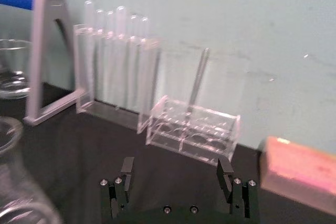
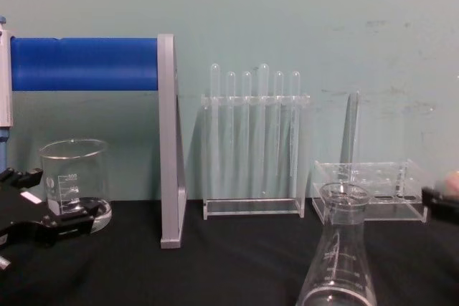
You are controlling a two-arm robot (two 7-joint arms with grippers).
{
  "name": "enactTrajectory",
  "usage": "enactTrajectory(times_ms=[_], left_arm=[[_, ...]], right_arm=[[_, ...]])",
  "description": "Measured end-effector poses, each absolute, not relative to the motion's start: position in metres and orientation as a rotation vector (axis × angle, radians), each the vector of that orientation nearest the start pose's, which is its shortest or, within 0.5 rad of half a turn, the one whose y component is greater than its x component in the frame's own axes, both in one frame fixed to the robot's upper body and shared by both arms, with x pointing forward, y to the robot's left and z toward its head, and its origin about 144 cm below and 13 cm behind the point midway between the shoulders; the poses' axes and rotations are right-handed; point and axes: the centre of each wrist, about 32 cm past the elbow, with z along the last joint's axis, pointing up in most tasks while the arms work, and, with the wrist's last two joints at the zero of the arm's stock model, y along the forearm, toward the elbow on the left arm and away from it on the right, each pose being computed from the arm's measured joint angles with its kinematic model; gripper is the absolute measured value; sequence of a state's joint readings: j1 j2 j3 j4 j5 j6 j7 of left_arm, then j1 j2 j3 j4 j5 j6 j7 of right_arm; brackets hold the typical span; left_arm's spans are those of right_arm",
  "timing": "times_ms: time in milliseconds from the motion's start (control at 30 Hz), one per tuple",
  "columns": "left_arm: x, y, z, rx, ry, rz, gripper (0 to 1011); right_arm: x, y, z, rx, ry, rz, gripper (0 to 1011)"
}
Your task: Grasp the erlenmeyer flask with one hand, shake it three times, then place it back.
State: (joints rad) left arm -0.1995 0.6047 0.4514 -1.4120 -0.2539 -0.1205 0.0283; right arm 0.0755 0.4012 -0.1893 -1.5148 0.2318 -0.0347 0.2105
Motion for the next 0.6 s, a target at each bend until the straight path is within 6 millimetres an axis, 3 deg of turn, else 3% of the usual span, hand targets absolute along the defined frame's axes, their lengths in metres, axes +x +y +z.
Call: enactTrajectory(times_ms=[233,600], left_arm=[[0.489,0.310,1.140,0.304,-0.285,1.248,1001],[0.489,0.310,1.140,0.304,-0.285,1.248,1001]], right_arm=[[0.497,-0.285,1.155,-0.157,-0.180,-1.250,1000],[0.510,-0.274,1.149,-0.192,-0.295,-1.280,1000]])
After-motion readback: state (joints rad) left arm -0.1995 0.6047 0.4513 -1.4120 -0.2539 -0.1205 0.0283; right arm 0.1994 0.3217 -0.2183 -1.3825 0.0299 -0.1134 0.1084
